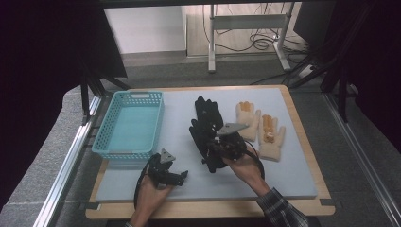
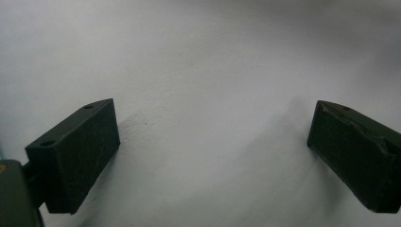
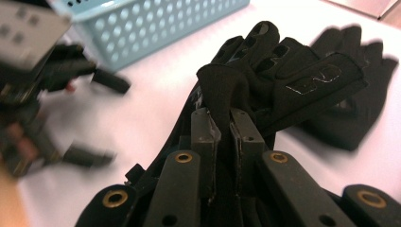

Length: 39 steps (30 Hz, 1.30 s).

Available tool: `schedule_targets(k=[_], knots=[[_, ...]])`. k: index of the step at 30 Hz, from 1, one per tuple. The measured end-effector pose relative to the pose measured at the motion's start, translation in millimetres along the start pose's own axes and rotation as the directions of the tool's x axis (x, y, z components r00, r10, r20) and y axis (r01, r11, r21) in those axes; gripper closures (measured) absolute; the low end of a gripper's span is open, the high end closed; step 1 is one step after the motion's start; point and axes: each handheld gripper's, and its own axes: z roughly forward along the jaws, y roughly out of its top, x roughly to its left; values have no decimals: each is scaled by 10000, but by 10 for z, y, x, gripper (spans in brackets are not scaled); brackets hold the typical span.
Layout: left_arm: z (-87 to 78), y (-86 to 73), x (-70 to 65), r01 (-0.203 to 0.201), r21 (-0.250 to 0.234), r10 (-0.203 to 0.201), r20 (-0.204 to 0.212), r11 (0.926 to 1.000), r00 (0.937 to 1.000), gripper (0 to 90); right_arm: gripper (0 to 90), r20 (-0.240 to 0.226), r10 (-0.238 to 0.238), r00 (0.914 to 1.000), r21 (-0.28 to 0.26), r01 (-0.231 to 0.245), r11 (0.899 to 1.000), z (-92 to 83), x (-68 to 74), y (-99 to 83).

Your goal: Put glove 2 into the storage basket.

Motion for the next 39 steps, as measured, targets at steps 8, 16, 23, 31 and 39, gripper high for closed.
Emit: schedule_targets(k=[8,16,23,31,39], knots=[[-5,0,3,-47,58,47,0,10000,10000,32,766,416,396,9984,494,-416,9979,-23,28,-569],[-5,0,3,-47,62,47,-1,10000,10000,33,608,856,651,9942,217,-672,9975,-197,-145,-676],[-5,0,2,-47,58,47,-3,10000,10000,32,791,1238,902,9882,781,-1004,9919,-344,-345,-933],[-4,-1,1,-41,47,41,-10,10000,10000,33,799,739,765,9943,1003,-837,9914,-299,-205,-1120],[-5,-1,2,-55,54,55,-10,10000,10000,33,795,195,142,9997,1042,-161,9944,-209,54,-1077]])
